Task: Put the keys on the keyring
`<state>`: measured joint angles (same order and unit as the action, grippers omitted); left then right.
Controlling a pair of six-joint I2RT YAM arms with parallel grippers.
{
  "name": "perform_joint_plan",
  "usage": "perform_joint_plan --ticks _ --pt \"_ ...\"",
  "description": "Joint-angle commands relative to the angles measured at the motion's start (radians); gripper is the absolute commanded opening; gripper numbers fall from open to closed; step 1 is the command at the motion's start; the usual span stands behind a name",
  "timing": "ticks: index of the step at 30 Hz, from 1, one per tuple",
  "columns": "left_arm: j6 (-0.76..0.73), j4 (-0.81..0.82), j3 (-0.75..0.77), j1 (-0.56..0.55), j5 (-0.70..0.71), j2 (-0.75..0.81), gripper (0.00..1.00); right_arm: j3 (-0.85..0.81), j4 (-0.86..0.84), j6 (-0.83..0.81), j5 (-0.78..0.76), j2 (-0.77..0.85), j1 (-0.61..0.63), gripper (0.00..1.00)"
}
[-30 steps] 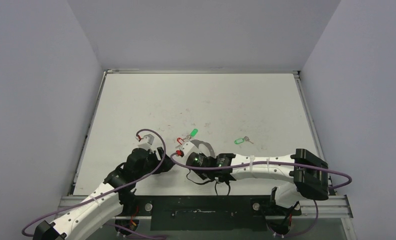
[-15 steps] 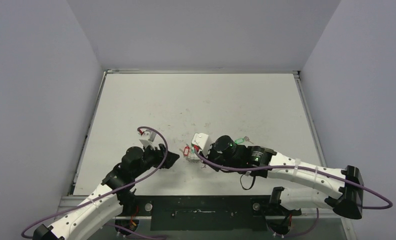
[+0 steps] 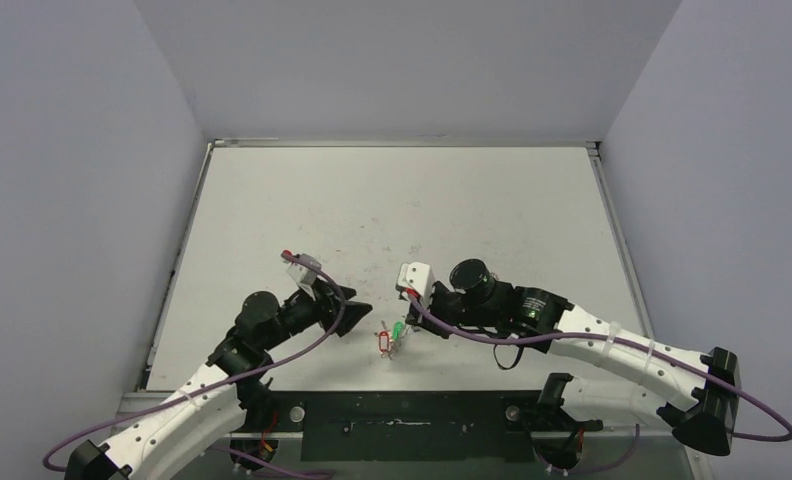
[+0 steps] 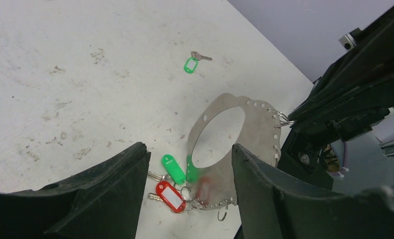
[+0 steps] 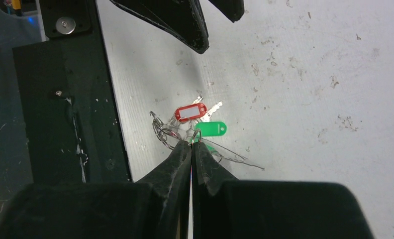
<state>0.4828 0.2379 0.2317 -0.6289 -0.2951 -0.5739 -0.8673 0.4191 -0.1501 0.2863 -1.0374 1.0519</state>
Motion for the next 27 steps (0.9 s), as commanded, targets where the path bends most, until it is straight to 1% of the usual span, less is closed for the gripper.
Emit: perform_joint_plan --ticks 1,6,11,13,15,18,24,27 --pt "-0.067 0.165 0.024 -0.018 -0.096 -0.017 0.58 0.005 -0.099 0.006 0.147 0.023 -0.044 0.00" --pt "-0.129 0.263 0.016 -0.063 -0.148 -0.047 0.56 0.016 -0.163 0.046 0.249 0.039 -0.109 0.00" --pt "-0.247 0.379 -0.007 -0.138 -0.175 -0.073 0.54 0.036 -0.230 0.082 0.339 0.052 -0.150 0.00" --pt "-0.295 0.401 -0.008 -0.172 -0.171 -0.087 0.52 0.044 -0.252 0.093 0.361 0.051 -0.156 0.00" --pt "-0.334 0.423 -0.009 -0.193 -0.162 -0.110 0.48 0.052 -0.273 0.108 0.382 0.051 -0.160 0.00" --pt "-0.370 0.470 -0.020 -0.201 -0.166 -0.137 0.42 0.060 -0.301 0.118 0.409 0.051 -0.161 0.00" --pt "-0.389 0.579 -0.060 -0.203 -0.131 -0.153 0.40 0.067 -0.309 0.114 0.439 0.050 -0.161 0.00" --pt "-0.389 0.592 -0.055 -0.203 -0.165 -0.158 0.38 0.071 -0.315 0.117 0.442 0.048 -0.161 0.00"
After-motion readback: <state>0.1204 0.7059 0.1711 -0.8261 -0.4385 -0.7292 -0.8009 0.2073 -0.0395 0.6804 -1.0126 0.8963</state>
